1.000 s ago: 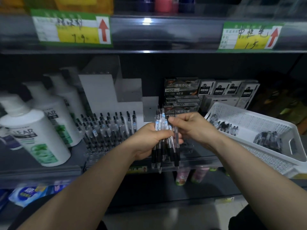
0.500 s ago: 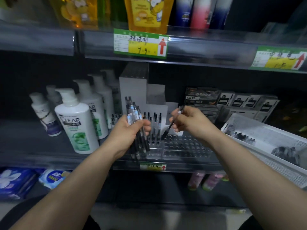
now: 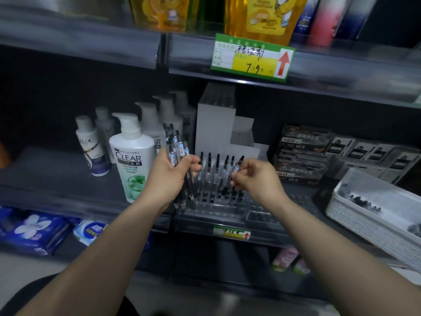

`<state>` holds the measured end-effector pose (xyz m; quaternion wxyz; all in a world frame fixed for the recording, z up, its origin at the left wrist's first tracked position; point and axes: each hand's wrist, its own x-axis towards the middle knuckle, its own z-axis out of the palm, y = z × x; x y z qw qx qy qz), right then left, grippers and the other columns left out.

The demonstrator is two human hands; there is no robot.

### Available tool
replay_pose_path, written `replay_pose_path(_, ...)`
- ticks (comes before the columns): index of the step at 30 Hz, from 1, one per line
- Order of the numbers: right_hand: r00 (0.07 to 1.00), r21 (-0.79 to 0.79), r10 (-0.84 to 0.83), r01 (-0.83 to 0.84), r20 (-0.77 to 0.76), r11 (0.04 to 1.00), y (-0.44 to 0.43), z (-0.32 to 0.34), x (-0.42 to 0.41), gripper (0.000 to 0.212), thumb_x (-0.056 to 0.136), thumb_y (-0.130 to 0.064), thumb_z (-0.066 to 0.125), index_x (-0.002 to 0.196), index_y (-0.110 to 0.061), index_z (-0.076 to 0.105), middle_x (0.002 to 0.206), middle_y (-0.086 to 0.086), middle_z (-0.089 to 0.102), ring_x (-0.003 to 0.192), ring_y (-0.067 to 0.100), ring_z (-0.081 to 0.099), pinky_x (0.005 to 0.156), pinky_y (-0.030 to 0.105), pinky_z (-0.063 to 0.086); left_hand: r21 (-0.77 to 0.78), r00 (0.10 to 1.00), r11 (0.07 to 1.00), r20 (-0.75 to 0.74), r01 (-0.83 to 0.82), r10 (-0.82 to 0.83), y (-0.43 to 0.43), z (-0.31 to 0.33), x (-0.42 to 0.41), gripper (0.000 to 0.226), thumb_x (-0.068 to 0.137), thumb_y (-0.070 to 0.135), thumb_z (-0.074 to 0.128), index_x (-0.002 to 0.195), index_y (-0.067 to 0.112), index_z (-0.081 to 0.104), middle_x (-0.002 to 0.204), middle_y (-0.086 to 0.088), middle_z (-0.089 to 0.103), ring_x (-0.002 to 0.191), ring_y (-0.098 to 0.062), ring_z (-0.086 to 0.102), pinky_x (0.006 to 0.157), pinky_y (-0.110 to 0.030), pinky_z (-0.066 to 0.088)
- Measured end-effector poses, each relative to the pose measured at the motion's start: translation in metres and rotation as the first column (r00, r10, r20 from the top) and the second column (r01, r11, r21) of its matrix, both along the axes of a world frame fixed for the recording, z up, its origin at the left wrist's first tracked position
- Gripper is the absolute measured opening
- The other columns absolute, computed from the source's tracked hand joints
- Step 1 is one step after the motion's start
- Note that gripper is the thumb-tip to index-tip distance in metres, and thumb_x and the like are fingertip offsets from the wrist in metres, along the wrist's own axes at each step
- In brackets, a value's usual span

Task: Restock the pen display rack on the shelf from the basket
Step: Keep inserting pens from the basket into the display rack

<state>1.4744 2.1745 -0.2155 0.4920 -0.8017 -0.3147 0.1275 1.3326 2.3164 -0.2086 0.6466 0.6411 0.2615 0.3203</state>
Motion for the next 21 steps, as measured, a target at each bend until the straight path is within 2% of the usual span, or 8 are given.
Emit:
replay_pose_path(3,0.996,-0.033,-0.045,0.047,0.075,0.998,0.006,-0.009,-0.001,0.014,0.086,-0.005,0.068,0.077,-0.008,0.058,0.079,0.022,0.068,0.058,0.005,0.066,0.066,0.027,0.058,-0.042,1.000,0.999,0.018,0.016,-0.015,0.001,-0.002,0.001,0.009,0.095,0.015,0.058,0.102,0.016,0.052,0.096,-0.003,0.074,0.086,-0.015,0.073,0.080,-0.037,0.059)
replay_pose_path(7,0.975,-0.127,-0.053,0.082,0.216,0.989,0.011,-0.016,-0.001,0.013,0.083,-0.016,0.073,0.077,-0.008,0.065,0.072,0.006,0.071,0.069,0.018,0.068,0.073,0.035,0.058,-0.040,0.999,0.999,-0.008,0.034,-0.034,0.001,-0.004,0.002,0.016,0.093,0.018,0.061,0.106,0.012,0.054,0.091,-0.004,0.075,0.085,-0.017,0.074,0.083,-0.044,0.058)
replay_pose_path(12,0.974,-0.186,-0.033,0.077,0.224,0.979,0.020,-0.023,-0.003,0.017,0.084,-0.015,0.072,0.073,-0.003,0.066,0.069,0.007,0.069,0.067,0.019,0.067,0.074,0.040,0.058,-0.056,1.000,0.998,-0.003,0.027,-0.028,0.001,-0.005,0.003,0.019,0.093,0.015,0.062,0.108,0.004,0.057,0.085,-0.007,0.076,0.083,-0.019,0.074,0.084,-0.045,0.058)
replay_pose_path(17,0.976,-0.218,-0.019,0.067,0.216,0.974,0.024,-0.023,-0.003,0.021,0.087,-0.018,0.068,0.072,-0.005,0.067,0.067,0.006,0.069,0.063,0.019,0.067,0.073,0.039,0.058,-0.029,0.999,0.999,0.003,0.037,-0.037,0.001,-0.006,0.000,0.004,0.092,0.014,0.062,0.095,0.013,0.060,0.086,-0.003,0.076,0.085,-0.018,0.074,0.083,-0.045,0.058)
replay_pose_path(21,0.968,-0.266,0.016,0.053,0.249,0.963,0.026,-0.023,-0.003,0.018,0.089,-0.019,0.066,0.076,-0.006,0.066,0.071,0.007,0.069,0.067,0.021,0.068,0.073,0.039,0.057,-0.038,0.999,0.999,0.014,0.032,-0.031,0.001,-0.007,0.000,0.009,0.093,0.013,0.062,0.100,0.008,0.059,0.091,-0.004,0.075,0.085,-0.018,0.074,0.083,-0.045,0.058)
